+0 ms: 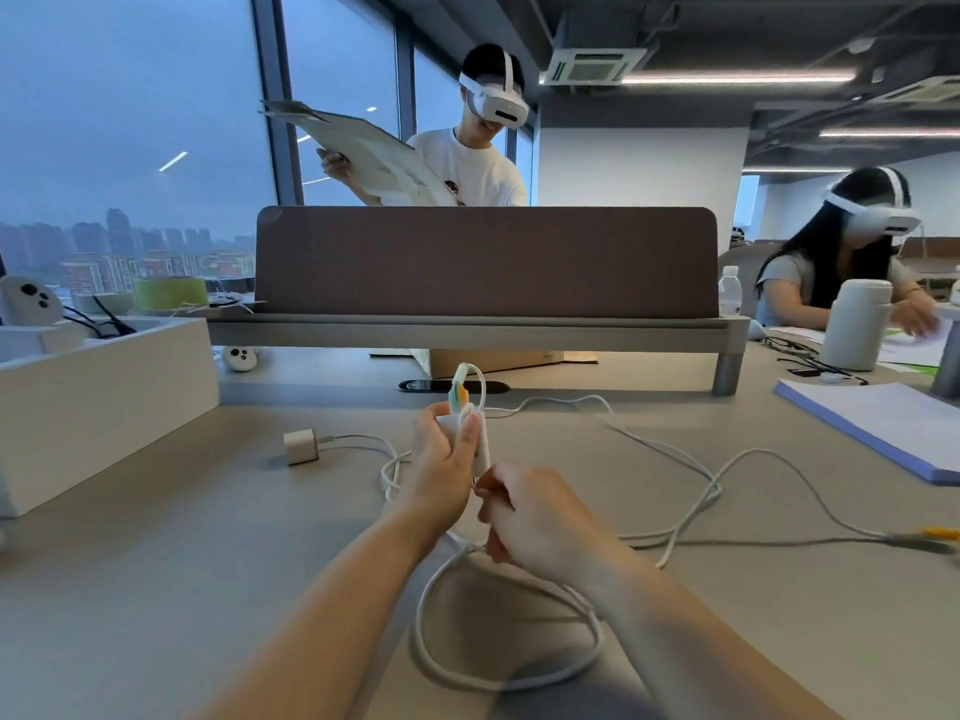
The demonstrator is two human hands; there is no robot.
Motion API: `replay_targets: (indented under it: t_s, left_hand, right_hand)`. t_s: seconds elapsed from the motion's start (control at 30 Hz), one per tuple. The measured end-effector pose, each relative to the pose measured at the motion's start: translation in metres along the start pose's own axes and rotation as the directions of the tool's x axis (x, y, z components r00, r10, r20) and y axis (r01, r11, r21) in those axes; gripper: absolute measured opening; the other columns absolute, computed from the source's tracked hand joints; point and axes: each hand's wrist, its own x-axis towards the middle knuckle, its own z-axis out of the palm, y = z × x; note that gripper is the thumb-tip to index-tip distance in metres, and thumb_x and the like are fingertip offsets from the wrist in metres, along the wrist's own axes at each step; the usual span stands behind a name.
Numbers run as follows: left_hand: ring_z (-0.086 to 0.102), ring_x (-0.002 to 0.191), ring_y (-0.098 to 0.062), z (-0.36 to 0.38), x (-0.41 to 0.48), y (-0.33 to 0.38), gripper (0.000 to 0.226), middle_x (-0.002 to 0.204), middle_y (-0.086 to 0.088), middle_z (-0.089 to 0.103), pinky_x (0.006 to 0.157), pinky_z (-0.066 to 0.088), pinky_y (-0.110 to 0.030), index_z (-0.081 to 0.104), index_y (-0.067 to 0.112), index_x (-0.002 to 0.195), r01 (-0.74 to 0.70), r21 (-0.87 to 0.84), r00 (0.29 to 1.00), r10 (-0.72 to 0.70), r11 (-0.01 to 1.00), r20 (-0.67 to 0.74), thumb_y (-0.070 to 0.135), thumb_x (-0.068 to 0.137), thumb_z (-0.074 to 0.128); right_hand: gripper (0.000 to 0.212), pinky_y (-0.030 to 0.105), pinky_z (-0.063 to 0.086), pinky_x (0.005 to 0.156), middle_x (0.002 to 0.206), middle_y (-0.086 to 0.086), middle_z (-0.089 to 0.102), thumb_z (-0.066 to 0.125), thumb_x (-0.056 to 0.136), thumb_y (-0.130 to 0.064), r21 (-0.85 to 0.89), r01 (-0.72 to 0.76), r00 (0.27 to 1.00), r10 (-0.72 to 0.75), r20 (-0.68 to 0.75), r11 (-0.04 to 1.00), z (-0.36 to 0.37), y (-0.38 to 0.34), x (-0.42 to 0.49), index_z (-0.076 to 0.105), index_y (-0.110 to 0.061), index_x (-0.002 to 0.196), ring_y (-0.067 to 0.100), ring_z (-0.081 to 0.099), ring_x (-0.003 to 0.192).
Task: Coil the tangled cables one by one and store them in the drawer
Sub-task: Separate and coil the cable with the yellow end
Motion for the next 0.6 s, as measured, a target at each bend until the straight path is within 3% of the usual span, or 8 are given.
replay_targets:
  t_s: [0.1, 0.23, 0.33, 0.43, 0.5, 0.6]
  left_hand:
    - [0.055, 0.095, -0.022, -0.001, 0.000, -0.002, 0.036, 0.108, -0.010, 0.051, 0.077, 0.049, -0.030, 0.036, 0.023, 0.127, -0.049, 0.043, 0.994, 0.045, 0.998, 0.095, 0.045, 0.098, 0.033]
    - [0.053, 0.076, -0.011, -0.001, -0.004, 0.000, 0.027, 0.092, -0.006, 0.053, 0.065, 0.048, -0.018, 0.043, 0.023, 0.124, -0.085, -0.004, 0.973, 0.084, 0.996, 0.216, 0.031, 0.103, 0.027]
    - [0.057, 0.092, -0.013, -0.004, -0.005, 0.000, 0.025, 0.104, -0.004, 0.059, 0.080, 0.048, -0.019, 0.048, 0.035, 0.119, -0.083, -0.002, 0.958, 0.080, 0.997, 0.277, 0.030, 0.104, 0.028]
    - [0.057, 0.108, -0.010, -0.007, -0.005, 0.000, 0.031, 0.117, 0.002, 0.060, 0.091, 0.047, -0.024, 0.045, 0.032, 0.132, -0.097, 0.050, 0.952, 0.078, 0.994, 0.296, 0.033, 0.103, 0.033]
    - [0.056, 0.106, -0.005, -0.008, -0.006, 0.001, 0.030, 0.117, 0.008, 0.058, 0.085, 0.046, -0.019, 0.045, 0.034, 0.130, -0.111, 0.094, 0.951, 0.079, 0.989, 0.301, 0.032, 0.102, 0.036]
    - [0.057, 0.101, -0.008, -0.008, -0.009, 0.005, 0.030, 0.112, 0.008, 0.059, 0.078, 0.047, -0.018, 0.044, 0.037, 0.130, -0.116, 0.118, 0.950, 0.076, 0.986, 0.302, 0.034, 0.101, 0.037]
  right_hand:
    - [0.021, 0.039, 0.053, 0.069, 0.085, 0.008, 0.065, 0.040, 0.096, -0.012, -0.159, 0.078, 0.996, -0.085, -0.040, 0.984, -0.002, 0.005, 0.003, 0.060, -0.010, 0.094, 0.022, 0.061, 0.070]
    - [0.017, 0.037, 0.049, 0.072, 0.090, 0.001, 0.063, 0.044, 0.099, -0.026, -0.270, 0.167, 0.968, -0.210, -0.140, 0.948, -0.001, 0.010, 0.008, 0.057, -0.016, 0.097, 0.020, 0.058, 0.080]
    - [0.015, 0.038, 0.049, 0.073, 0.095, -0.001, 0.064, 0.050, 0.095, -0.032, -0.324, 0.226, 0.931, -0.302, -0.206, 0.919, -0.005, 0.011, 0.008, 0.056, -0.018, 0.099, 0.018, 0.059, 0.082]
    - [0.019, 0.032, 0.047, 0.067, 0.087, -0.009, 0.061, 0.061, 0.088, -0.041, -0.342, 0.221, 0.895, -0.330, -0.300, 0.913, -0.014, 0.012, 0.007, 0.059, -0.022, 0.089, 0.012, 0.056, 0.076]
    - [0.024, 0.027, 0.044, 0.061, 0.078, -0.014, 0.057, 0.065, 0.083, -0.047, -0.330, 0.207, 0.866, -0.329, -0.377, 0.921, -0.021, 0.015, 0.009, 0.059, -0.024, 0.082, 0.009, 0.053, 0.070]
    - [0.035, 0.035, 0.047, 0.060, 0.074, -0.011, 0.062, 0.063, 0.076, -0.056, -0.132, 0.218, 0.866, -0.254, -0.432, 0.967, -0.033, 0.019, 0.011, 0.063, -0.021, 0.076, 0.011, 0.056, 0.068]
